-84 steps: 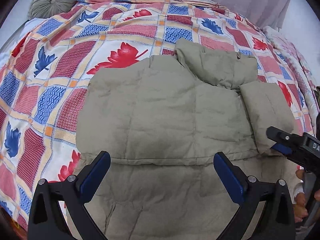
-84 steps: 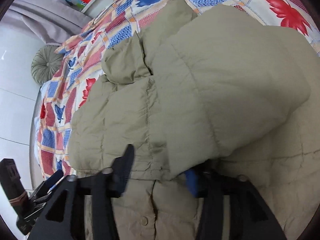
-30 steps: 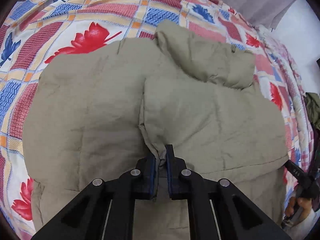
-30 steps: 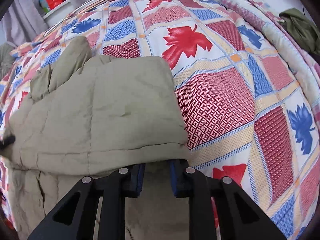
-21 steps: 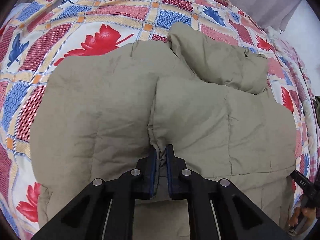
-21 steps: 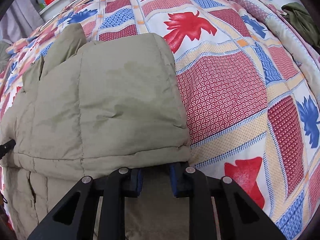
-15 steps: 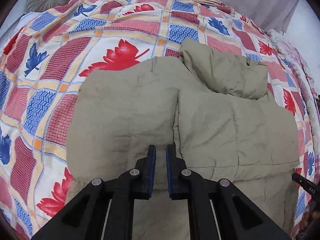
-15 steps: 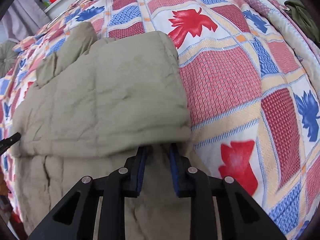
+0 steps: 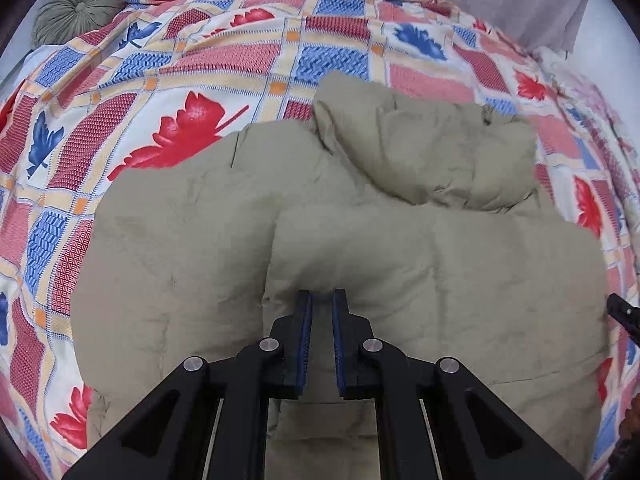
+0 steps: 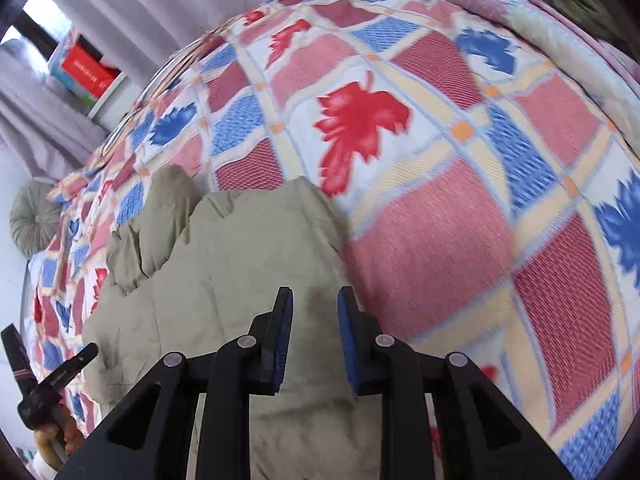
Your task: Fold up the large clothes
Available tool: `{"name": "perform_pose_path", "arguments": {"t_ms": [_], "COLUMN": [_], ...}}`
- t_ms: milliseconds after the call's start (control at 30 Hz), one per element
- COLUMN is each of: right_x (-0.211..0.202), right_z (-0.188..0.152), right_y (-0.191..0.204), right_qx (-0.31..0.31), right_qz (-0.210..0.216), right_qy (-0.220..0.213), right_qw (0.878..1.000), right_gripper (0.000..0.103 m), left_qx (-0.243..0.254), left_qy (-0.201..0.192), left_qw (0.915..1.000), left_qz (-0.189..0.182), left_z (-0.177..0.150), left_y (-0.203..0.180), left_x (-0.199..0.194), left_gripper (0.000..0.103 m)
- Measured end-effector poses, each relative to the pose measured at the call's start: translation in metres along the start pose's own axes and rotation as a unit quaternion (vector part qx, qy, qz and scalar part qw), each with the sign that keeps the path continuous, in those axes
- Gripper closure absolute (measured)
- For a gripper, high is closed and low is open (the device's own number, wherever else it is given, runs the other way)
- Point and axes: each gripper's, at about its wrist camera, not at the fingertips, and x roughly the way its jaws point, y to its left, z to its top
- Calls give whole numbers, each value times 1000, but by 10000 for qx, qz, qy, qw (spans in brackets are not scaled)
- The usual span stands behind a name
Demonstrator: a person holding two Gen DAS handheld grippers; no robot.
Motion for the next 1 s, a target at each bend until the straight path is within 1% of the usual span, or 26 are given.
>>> {"name": "perform_pose_path", "arguments": {"t_ms": [67, 133, 233, 367, 433, 500, 533, 667, 767, 900, 1000], "right_x": [24, 44, 53, 55, 48, 36, 28, 6, -8, -18, -23], "right_z": [-7, -17, -22, -23, -22, -22, -23, -32, -44, -66, -81], "right_y": [6, 3, -3, 0, 2, 3, 2, -2, -2, -1, -1], "right_qx": [-198, -314, -217, -303, -316, -329, -327, -160, -37, 75, 132], "right_qz": [-117, -351, -365, -459, -498, -485, -461, -350, -261, -168, -152], "right_qy": [295, 463, 334, 273, 259, 193, 161, 162, 230, 412, 525], "right_qw": [9993, 9978, 9985, 9981, 9979, 9981, 9983, 9991, 9994, 9990, 9984], "right_gripper": [77, 80, 81, 81, 81, 77, 77, 77, 77, 71, 71], "left_qx": [21, 50, 196, 100, 25, 28, 43, 97, 148, 212, 281], "left_qy": [115, 104, 81, 95, 134, 89, 55, 39, 38, 65, 86], "left_qw": [9999, 9999, 9998, 9999, 9999, 10000, 10000, 9999, 9998, 9996, 9993], "left_qz": [-39, -79, -22, -66, -58, -21, -2, 86, 150, 186, 237], "left_z": [-5, -6, -7, -8, -8, -6, -7, -19, -31, -51, -66], "left_y": [3, 2, -3, 1, 4, 7, 9, 18, 23, 27, 30], "left_x": [18, 24, 27, 23, 14, 2, -4, -25, -39, -52, -60], "left_gripper": [91, 91, 91, 91, 91, 91, 91, 91, 91, 91, 91]}}
